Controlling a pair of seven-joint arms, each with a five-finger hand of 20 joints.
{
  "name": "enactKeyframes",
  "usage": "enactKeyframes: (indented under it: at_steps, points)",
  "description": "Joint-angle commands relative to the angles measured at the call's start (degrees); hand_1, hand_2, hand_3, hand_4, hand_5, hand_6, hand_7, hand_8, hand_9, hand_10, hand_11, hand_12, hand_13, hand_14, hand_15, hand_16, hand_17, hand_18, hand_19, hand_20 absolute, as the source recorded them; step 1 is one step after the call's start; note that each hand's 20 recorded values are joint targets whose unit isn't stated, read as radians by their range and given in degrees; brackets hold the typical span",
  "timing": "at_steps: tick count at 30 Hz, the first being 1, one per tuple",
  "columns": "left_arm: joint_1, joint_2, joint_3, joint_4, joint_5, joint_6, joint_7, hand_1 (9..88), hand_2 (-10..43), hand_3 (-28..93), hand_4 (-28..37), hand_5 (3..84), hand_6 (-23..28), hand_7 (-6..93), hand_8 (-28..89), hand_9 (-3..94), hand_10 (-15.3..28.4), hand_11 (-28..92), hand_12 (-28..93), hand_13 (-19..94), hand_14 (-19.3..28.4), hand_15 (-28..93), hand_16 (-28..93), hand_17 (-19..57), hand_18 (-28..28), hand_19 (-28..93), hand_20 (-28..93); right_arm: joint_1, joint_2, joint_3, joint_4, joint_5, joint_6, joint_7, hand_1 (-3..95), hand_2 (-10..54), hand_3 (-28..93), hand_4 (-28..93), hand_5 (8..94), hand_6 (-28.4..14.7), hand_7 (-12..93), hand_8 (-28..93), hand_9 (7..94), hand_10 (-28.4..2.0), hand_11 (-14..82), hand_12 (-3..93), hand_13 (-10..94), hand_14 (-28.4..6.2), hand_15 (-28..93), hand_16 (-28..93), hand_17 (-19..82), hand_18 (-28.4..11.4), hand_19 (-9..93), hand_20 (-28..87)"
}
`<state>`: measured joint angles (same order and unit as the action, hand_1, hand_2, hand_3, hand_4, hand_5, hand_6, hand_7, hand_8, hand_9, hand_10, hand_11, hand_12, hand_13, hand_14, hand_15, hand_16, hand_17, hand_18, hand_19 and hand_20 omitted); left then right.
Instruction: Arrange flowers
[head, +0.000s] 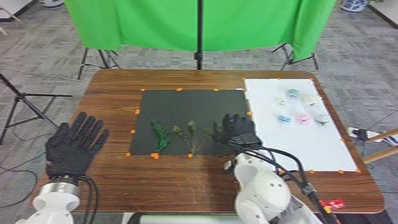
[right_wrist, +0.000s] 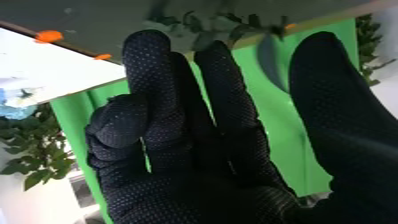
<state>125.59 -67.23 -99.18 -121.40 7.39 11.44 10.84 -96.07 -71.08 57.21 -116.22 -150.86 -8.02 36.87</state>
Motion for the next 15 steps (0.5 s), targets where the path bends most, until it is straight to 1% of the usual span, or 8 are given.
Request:
enactKeyframes:
  at_steps: [1,2,4,7,8,13,15]
  points:
    - [0.71,-0.38,0.04,0.52,-0.43,0.26,-0.37,30.6,11.5,75,-22.5,42.0,6.9,12.7,-9,37.0,12.7,18,12,29,13.3,33,-4,-2.3,13.2,27,16,0.09,-0.43,0.45,-0.33,0.10,-1.64,1.07,34.3,-9.5,73,-20,61.6,-10.1,37,-10,60.8,-25.4,12.0,15.9,67,-17.0,54,25,42,-27.2,93,41]
    - [0.77,-0.38,0.04,0.49,-0.51,0.44,-0.25,30.6,11.5,75,-22.5,42.0,6.9,12.7,-9,37.0,12.6,18,12,29,13.2,33,-4,-2.3,13.2,27,16,0.12,-0.48,0.50,-0.32,0.13,-2.08,1.22,34.3,-9.5,73,-20,61.8,-10.2,36,-10,60.8,-25.5,11.9,15.9,66,-17.1,54,25,42,-27.3,93,41]
    - [0.71,-0.22,0.16,0.54,-1.47,0.40,-0.05,30.5,11.5,75,-22.5,42.0,6.8,12.8,-9,37.0,12.5,18,12,29,12.9,33,-4,-2.3,13.2,27,16,0.18,-0.19,0.44,-0.33,0.04,-2.20,1.72,34.2,-9.5,73,-20,62.3,-10.2,35,-9,60.7,-25.6,11.8,16.0,66,-17.3,53,25,42,-27.5,93,41]
    - [0.83,-0.29,0.06,0.46,-1.19,0.52,-0.19,30.3,11.5,75,-22.7,41.9,6.7,13.0,-10,37.0,12.4,18,12,29,12.7,33,-4,-2.2,13.2,27,16,0.24,-0.22,0.74,-0.36,0.50,-3.23,1.94,34.4,-9.5,73,-20,62.9,-10.2,35,-9,60.5,-25.7,11.5,16.0,66,-17.6,53,25,42,-27.7,93,41]
    - [0.89,-0.32,0.02,0.45,-1.38,0.51,-0.08,30.3,11.5,75,-22.7,41.9,6.6,13.0,-10,37.0,12.3,18,12,29,12.7,33,-4,-2.2,13.2,27,16,0.20,-0.20,0.84,-0.59,1.05,-3.82,2.07,34.5,-9.5,73,-20,63.4,-10.1,34,-9,60.6,-25.9,11.3,15.9,66,-17.7,53,25,41,-27.8,93,41]
    - [1.36,-0.40,-0.18,0.16,-1.47,0.62,0.07,30.3,11.6,75,-22.9,41.8,6.6,13.2,-10,37.0,12.2,18,12,30,12.5,33,-4,-1.9,13.0,27,16,-0.48,-0.01,0.75,-1.55,1.57,-3.20,1.28,34.6,-9.5,74,-20,68.7,-9.9,23,-7,62.3,-26.0,11.0,15.8,66,-18.1,53,25,41,-28.2,93,40]
    - [1.28,-0.37,-0.15,0.15,-1.52,0.78,0.05,30.3,11.6,75,-22.9,41.9,6.6,13.2,-10,37.0,12.2,18,12,30,12.4,33,-4,-1.7,12.9,27,16,-0.54,0.07,0.62,-1.76,2.12,-3.13,1.34,34.6,-9.4,73,-20,71.0,-9.2,15,-8,63.4,-25.4,10.6,15.7,67,-18.1,52,25,41,-28.2,93,39]
